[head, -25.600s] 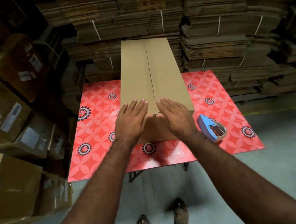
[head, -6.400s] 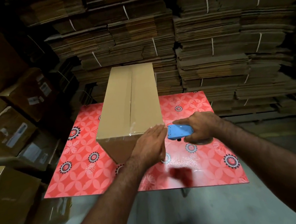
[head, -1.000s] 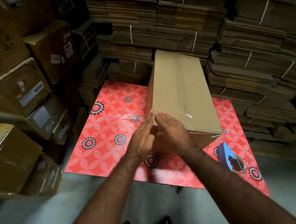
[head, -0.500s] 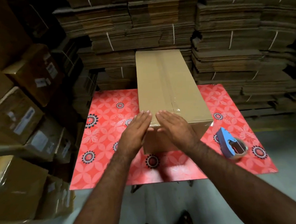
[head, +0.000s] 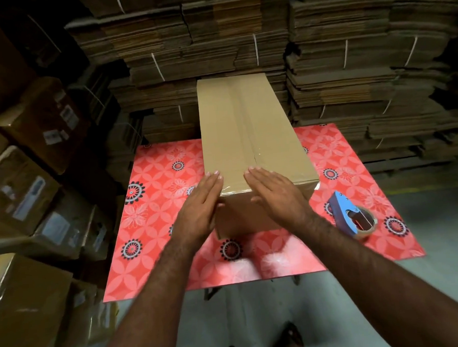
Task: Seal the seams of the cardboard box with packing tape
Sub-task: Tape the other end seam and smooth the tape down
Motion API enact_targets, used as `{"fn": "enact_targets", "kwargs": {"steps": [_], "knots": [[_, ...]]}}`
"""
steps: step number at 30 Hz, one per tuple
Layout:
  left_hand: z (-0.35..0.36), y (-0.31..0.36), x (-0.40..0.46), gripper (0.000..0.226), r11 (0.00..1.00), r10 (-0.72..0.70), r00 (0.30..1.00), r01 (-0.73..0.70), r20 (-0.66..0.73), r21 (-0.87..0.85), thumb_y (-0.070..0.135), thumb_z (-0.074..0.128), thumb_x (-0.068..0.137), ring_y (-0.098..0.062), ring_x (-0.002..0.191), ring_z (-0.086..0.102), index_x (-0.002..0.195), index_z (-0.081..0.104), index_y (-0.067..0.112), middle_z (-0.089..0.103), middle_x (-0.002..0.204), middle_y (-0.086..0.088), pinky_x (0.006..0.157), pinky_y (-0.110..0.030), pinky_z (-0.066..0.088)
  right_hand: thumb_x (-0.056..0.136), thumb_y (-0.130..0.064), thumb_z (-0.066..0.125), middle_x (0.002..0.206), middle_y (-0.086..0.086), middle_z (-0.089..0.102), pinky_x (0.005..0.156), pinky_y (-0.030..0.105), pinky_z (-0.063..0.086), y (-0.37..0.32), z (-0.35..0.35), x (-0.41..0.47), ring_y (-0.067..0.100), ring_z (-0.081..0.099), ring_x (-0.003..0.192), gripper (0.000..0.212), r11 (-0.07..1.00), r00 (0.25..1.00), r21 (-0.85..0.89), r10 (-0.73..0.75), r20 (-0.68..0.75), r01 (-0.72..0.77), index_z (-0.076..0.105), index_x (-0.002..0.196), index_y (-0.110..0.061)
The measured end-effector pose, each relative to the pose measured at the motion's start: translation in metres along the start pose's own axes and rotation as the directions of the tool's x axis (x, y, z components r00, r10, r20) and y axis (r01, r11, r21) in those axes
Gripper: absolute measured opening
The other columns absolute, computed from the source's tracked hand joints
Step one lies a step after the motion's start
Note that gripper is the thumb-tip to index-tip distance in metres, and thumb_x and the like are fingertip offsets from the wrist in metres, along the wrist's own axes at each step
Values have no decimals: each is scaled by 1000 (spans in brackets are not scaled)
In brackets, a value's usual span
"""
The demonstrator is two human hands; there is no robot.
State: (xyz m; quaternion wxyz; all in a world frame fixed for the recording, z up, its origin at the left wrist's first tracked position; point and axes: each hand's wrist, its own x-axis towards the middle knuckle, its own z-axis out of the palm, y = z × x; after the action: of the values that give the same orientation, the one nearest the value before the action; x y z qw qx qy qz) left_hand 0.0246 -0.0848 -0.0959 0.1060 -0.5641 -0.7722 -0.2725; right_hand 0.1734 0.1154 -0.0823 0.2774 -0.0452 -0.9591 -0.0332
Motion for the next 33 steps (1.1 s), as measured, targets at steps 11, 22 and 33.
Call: {"fn": "enact_targets", "kwargs": {"steps": [11, 22, 33], "knots": [[13, 20, 34, 47, 969, 103, 994, -90, -47, 229, 16, 64, 94, -29, 135, 51, 140, 55, 7, 56, 145, -11, 113, -44, 32, 99, -38, 45, 139, 16, 59, 107, 42, 44, 13, 3, -1, 30, 57, 128, 52, 995, 995, -26, 101, -7, -101, 60, 135, -3], [-8, 28, 41, 59, 962, -1, 994, -28, 107, 272, 48, 40, 102, -26, 141, 45, 143, 52, 8, 52, 149, -9, 116, -48, 32, 98, -48, 39, 141, 18, 57, 108, 44, 42, 23, -18, 3, 32, 54, 131, 63, 989, 979, -3, 146, 145, -147, 56, 137, -2], [0, 39, 45, 61, 936, -65, 984, 2, 168, 353, 25, 63, 97, -28, 144, 39, 150, 40, 4, 40, 157, -12, 117, -45, 32, 98, -36, 42, 141, 17, 57, 111, 38, 34, 41, -18, -8, 31, 56, 129, 54, 999, 986, -12, 53, 155, -52, 56, 138, -2]]}}
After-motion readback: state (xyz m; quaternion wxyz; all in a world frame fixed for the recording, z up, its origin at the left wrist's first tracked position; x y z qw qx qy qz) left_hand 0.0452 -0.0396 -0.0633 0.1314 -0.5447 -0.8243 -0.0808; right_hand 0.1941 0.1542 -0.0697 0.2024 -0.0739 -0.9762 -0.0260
